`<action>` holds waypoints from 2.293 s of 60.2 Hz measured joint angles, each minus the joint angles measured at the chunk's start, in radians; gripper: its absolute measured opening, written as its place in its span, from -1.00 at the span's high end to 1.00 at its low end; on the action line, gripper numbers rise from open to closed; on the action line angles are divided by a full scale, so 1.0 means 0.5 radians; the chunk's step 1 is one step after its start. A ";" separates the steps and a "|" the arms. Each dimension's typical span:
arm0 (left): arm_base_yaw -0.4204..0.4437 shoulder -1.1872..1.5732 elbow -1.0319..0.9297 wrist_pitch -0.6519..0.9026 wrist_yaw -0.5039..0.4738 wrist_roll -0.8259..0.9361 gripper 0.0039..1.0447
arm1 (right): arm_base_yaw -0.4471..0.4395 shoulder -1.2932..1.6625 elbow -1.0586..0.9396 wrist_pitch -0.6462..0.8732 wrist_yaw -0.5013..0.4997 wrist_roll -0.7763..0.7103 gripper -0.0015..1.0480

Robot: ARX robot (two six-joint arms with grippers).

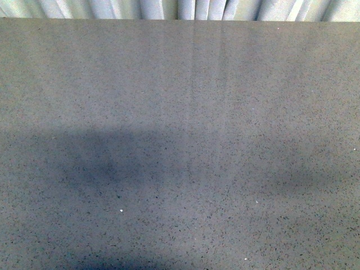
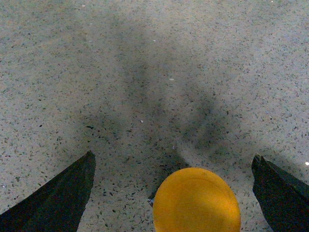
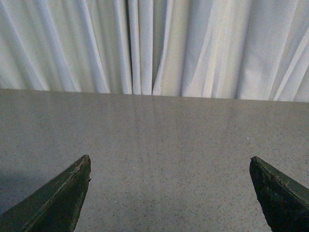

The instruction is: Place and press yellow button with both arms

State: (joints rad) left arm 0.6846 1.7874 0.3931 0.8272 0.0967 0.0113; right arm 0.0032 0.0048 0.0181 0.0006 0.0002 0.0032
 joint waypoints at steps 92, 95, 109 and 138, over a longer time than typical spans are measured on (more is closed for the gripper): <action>-1.398 -0.687 0.134 -0.349 -0.339 -0.138 0.34 | 0.000 0.000 0.000 0.000 0.000 0.000 -0.82; -1.576 -0.580 0.159 -0.286 -0.409 -0.170 0.34 | 0.000 0.000 0.000 0.000 0.000 0.000 -0.82; -2.123 -0.074 0.323 -0.085 -0.613 -0.227 0.34 | 0.000 0.000 0.000 0.000 0.000 0.000 -0.82; -2.400 0.395 0.443 0.002 -0.735 -0.227 0.34 | 0.000 0.000 0.000 0.000 0.000 0.000 -0.82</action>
State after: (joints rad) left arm -0.5156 1.9850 0.6144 0.8280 -0.2707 -0.1020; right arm 0.0032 0.0048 0.0181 0.0006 0.0002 0.0032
